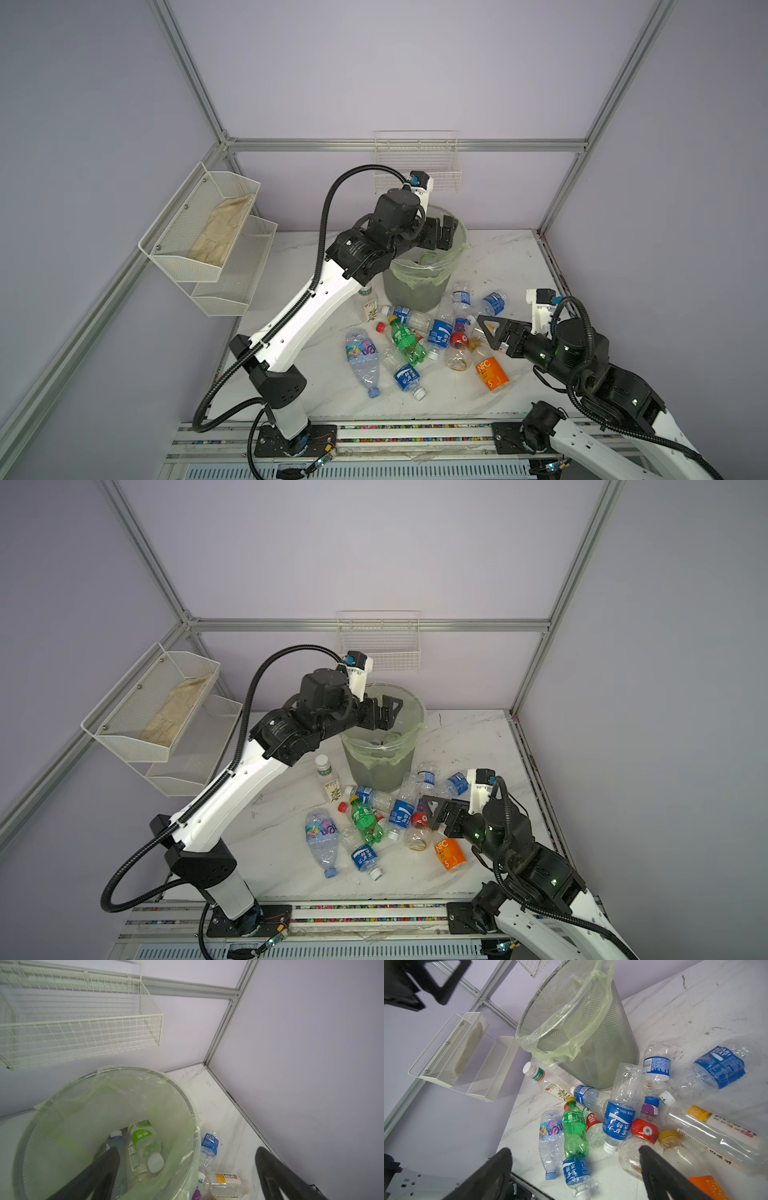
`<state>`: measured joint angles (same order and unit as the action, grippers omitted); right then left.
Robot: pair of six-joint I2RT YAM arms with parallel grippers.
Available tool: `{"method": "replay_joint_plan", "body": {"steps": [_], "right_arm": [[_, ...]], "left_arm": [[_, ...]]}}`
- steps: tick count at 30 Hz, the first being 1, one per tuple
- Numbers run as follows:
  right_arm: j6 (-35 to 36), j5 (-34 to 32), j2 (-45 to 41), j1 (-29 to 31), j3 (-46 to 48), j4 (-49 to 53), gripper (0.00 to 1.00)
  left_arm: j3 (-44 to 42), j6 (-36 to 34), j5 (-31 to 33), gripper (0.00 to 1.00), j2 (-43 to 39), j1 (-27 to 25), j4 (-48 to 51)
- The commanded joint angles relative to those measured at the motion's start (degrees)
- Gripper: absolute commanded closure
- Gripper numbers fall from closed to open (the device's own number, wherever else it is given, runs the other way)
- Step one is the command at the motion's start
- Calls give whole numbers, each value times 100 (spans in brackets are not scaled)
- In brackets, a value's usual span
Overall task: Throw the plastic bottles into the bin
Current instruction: 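Open the left gripper to drop the bottle into the bin, then withdraw the left gripper while the right gripper lowers to the blue-labelled bottle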
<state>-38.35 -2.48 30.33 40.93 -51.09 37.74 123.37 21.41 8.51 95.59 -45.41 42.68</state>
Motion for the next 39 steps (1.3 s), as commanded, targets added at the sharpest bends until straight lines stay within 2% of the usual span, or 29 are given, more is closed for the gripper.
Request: {"method": "replay_joint_plan", "body": {"steps": [1, 14, 28, 39], "right_arm": [[-130, -161, 12, -6, 96, 187, 3], [-402, -358, 267, -6, 357, 362, 3], [-383, -165, 1325, -5, 696, -526, 3], [-439, -11, 2036, -6, 960, -1325, 6]], "left_arm": [[64, -154, 298, 0, -765, 62, -221], [-2267, 65, 589, 0, -2763, -57, -769], [-5481, 799, 799, 0, -5062, -60, -825], [-6825, 1612, 862, 0, -6256, -57, -261]]}}
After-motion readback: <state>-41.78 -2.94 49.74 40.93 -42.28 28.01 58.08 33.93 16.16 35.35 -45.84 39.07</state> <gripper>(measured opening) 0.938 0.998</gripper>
